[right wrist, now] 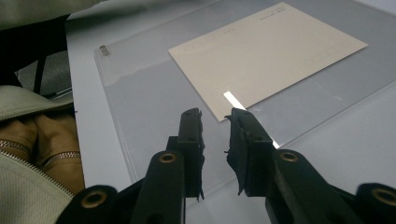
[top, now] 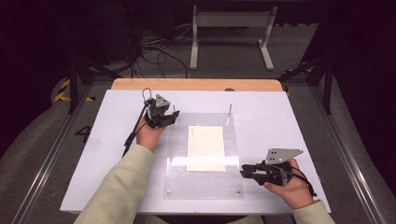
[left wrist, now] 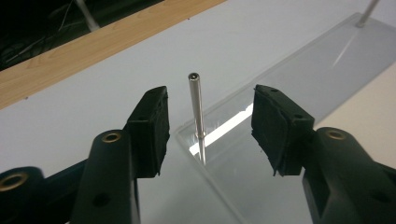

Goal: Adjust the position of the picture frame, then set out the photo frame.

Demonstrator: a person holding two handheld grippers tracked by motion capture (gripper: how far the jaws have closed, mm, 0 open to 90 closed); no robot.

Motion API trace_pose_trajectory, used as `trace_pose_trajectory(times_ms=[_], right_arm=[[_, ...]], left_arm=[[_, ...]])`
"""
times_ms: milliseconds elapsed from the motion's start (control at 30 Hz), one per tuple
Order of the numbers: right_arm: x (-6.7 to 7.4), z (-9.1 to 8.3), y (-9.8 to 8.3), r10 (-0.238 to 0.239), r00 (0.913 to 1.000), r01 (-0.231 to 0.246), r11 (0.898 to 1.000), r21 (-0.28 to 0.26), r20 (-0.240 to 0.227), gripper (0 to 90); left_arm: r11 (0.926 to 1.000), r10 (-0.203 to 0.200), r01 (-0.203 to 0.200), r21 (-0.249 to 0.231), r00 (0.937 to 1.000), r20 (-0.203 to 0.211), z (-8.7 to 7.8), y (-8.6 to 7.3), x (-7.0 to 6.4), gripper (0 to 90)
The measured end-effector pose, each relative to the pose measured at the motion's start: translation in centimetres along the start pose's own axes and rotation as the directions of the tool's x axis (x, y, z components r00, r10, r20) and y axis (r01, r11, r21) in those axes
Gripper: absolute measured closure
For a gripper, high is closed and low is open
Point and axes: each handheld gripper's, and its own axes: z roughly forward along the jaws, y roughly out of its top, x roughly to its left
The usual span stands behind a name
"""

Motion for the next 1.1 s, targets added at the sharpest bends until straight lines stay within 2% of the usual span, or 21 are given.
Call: trace_pose_trajectory(times_ms=[133,200,233,300,333,433,567,667,733,800,900,1000,1100], right_arm=[[-0.2,0.1,0.1,0.013,0.9996,-0.012,1.000,-0.018,0.026,71.2],[-0.4,0.1,0.2,0.030,0.9985,-0.029,0.999,-0.035,0.044,71.0],[-0.5,0.1,0.2,0.040,0.9981,-0.038,0.998,-0.042,0.048,71.1],[-0.7,-0.1,0.3,0.053,0.9956,-0.048,0.997,-0.066,0.078,71.7],[-0.7,-0.1,0.3,0.053,0.9956,-0.048,0.997,-0.066,0.078,71.7],[-0.9,-0.3,0.4,0.075,0.9907,-0.063,0.993,-0.105,0.114,71.2],[-1.3,-0.1,0.6,0.107,0.9852,-0.085,0.984,-0.156,0.135,67.1],[-1.7,0.1,0.8,0.131,0.9808,-0.103,0.978,-0.183,0.145,66.3],[-1.9,0.3,1.0,0.136,0.9793,-0.108,0.977,-0.182,0.150,66.2],[-2.3,0.7,1.5,0.121,0.9773,-0.091,0.981,-0.170,0.174,66.3],[-3.3,1.3,2.3,0.123,0.9743,-0.094,0.984,-0.153,0.189,65.1],[-4.3,2.0,3.2,0.093,0.9732,-0.065,0.989,-0.133,0.210,66.8],[-5.4,2.5,4.0,0.081,0.9749,-0.057,0.991,-0.122,0.207,68.3]], left_arm=[[0.9986,-0.006,0.009,-0.052,0.9984,0.056,-2.8,-0.9,-0.3,42.5],[0.9973,-0.001,0.007,-0.073,0.9962,0.087,-4.2,-1.4,-0.8,42.1],[0.9966,0.017,-0.010,-0.082,0.9956,0.092,-4.8,-1.6,-0.9,42.1],[0.9959,0.021,-0.010,-0.090,0.9927,0.119,-6.2,-2.1,-1.5,41.3],[0.9959,0.021,-0.010,-0.090,0.9927,0.119,-6.2,-2.1,-1.5,41.1],[0.9958,0.036,-0.023,-0.088,0.9879,0.151,-7.9,-3.0,-2.3,39.8],[0.9944,0.048,-0.031,-0.101,0.9847,0.168,-9.4,-4.0,-2.9,37.7],[0.9956,0.039,-0.022,-0.091,0.9819,0.185,-10.1,-4.5,-3.0,36.8],[0.9953,0.038,-0.021,-0.095,0.9817,0.186,-10.4,-4.6,-3.1,36.5],[0.9952,0.040,-0.021,-0.095,0.9780,0.205,-10.8,-5.0,-3.1,35.9],[0.9962,0.034,-0.017,-0.085,0.9791,0.200,-11.4,-5.8,-3.2,34.7],[0.9981,0.028,-0.017,-0.059,0.9815,0.189,-11.7,-6.5,-3.1,33.1],[0.9985,0.018,-0.008,-0.054,0.9818,0.189,-12.2,-7.1,-2.9,31.5]])
